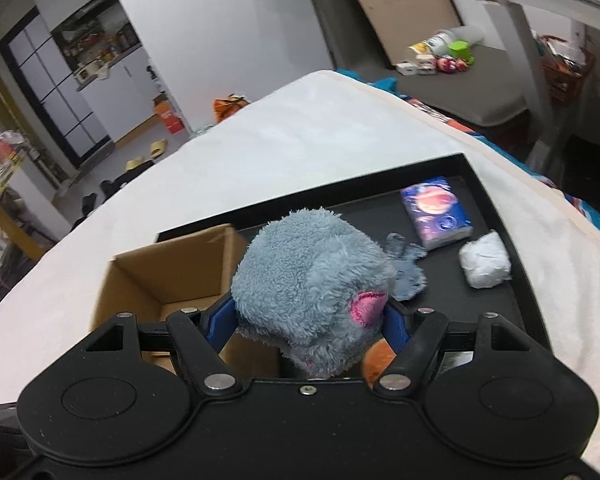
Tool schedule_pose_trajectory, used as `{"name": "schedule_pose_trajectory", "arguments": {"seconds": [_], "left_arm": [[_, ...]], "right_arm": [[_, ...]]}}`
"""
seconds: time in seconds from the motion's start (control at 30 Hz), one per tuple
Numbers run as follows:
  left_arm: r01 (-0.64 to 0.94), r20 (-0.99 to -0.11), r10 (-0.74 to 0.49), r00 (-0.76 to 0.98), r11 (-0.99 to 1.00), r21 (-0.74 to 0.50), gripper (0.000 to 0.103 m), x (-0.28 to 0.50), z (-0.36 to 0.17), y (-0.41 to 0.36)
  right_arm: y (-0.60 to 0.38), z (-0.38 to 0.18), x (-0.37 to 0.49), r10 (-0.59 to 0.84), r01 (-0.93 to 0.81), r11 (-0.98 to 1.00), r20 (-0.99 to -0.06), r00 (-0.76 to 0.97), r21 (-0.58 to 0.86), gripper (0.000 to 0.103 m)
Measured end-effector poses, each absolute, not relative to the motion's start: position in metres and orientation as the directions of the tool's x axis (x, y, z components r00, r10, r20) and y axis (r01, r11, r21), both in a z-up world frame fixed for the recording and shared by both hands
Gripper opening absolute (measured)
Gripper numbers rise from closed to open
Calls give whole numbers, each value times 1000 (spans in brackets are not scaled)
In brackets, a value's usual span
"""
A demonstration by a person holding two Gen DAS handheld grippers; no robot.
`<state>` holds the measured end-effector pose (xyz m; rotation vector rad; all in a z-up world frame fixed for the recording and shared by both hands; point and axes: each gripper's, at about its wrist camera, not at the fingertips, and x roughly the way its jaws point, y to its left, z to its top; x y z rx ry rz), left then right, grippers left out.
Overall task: Organize soft objects
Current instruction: 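Carry the grey plush mouse into the cardboard box and release it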
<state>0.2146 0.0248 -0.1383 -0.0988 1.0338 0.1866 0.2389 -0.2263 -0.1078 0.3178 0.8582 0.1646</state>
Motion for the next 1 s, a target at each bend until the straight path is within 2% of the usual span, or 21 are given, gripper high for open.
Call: {"name": "schedule_pose_trajectory", "arguments": {"seconds": [0.37, 0.77, 0.87, 0.9, 1.0], "left_arm": [[-210, -854, 59, 516, 976, -60, 10, 213, -137, 39], [-214, -857, 26, 515, 972, -100, 10, 214, -139, 48], [-215, -855, 20, 517, 971, -108, 10, 214, -139, 50], [-216, -856, 19, 517, 970, -109, 10, 214, -139, 51], [-220, -861, 11, 509, 968, -118, 11, 215, -138, 53]], "right_arm": [[-189, -91, 245, 363, -120, 916, -667, 651, 382, 71], [-140, -99, 250, 416, -244, 909, -700, 581, 338, 72], [-135, -104, 254, 419, -242, 908, -716, 558, 343, 77], [-134, -105, 255, 424, -242, 905, -717, 553, 349, 81], [-131, -104, 257, 458, -244, 888, -689, 562, 391, 88]]}}
